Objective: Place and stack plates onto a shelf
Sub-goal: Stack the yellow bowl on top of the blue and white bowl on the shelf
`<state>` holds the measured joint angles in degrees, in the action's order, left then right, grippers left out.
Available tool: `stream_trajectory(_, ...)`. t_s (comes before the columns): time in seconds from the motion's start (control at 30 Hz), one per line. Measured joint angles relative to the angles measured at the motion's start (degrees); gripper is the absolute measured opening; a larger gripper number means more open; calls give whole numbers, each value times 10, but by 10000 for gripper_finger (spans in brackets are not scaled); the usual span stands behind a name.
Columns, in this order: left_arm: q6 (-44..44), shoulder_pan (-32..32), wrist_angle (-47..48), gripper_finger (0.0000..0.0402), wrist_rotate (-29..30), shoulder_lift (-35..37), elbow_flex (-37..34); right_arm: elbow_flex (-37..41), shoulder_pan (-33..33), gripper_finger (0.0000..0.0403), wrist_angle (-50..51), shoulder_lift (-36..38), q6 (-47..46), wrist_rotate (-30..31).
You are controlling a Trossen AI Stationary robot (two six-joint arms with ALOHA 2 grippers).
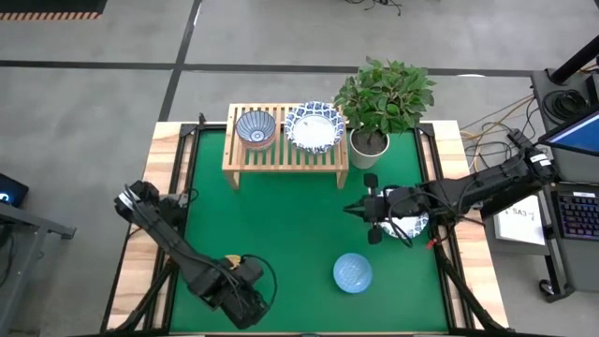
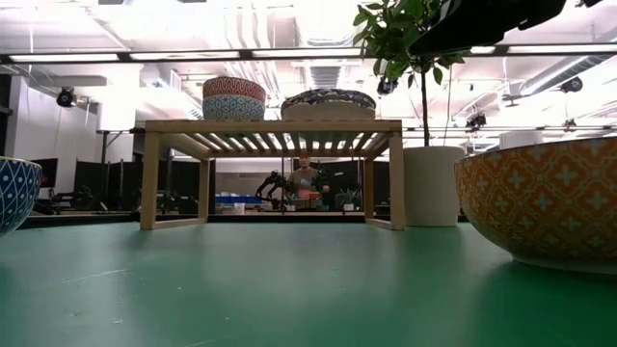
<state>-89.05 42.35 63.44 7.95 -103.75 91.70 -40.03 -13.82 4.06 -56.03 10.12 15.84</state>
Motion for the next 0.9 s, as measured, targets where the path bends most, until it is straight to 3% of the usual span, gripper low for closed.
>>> stream_trajectory(0.9, 0, 5, 2, 218, -4, -72, 2, 0, 4, 9, 4, 0, -22, 2)
